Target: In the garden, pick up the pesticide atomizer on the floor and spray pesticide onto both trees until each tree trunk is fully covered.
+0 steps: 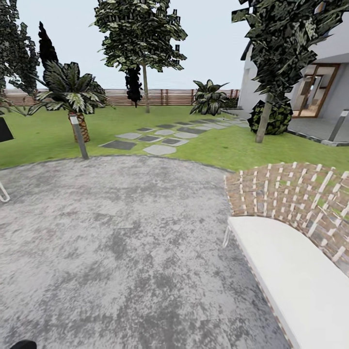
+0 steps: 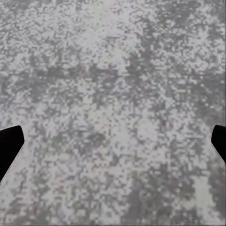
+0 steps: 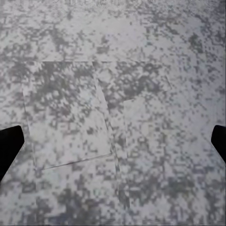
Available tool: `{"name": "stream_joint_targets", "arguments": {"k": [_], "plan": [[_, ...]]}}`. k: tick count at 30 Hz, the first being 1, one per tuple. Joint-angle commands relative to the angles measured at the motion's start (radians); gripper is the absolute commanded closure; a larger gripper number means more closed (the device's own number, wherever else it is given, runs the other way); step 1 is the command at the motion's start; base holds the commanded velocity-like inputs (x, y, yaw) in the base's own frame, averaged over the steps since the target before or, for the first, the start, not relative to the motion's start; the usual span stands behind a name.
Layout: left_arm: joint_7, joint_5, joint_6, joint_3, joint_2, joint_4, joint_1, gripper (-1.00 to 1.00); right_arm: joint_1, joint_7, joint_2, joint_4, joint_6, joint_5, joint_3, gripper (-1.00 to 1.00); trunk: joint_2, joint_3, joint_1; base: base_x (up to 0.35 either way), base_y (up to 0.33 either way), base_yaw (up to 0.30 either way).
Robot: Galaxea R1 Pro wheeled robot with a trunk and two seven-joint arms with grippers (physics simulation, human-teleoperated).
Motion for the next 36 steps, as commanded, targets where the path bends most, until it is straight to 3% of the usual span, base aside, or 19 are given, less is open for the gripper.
{"name": "stream_joint_targets", "arguments": {"k": [1, 36], "plan": [[-0.010, 0.007, -0.001, 0.007, 0.000, 0.001, 0.000, -1.00, 0.000, 0.000, 0.000, 0.001, -0.003, 0.002, 0.000, -1.00, 0.000, -0.001, 0.000, 0.340, 0.000, 0.000], [-0.010, 0.007, -0.001, 0.007, 0.000, 0.001, -0.001, -1.00, 0.000, -0.002, 0.000, 0.001, -0.003, 0.002, 0.000, -1.00, 0.000, -0.001, 0.000, 0.340, 0.000, 0.094]]}}
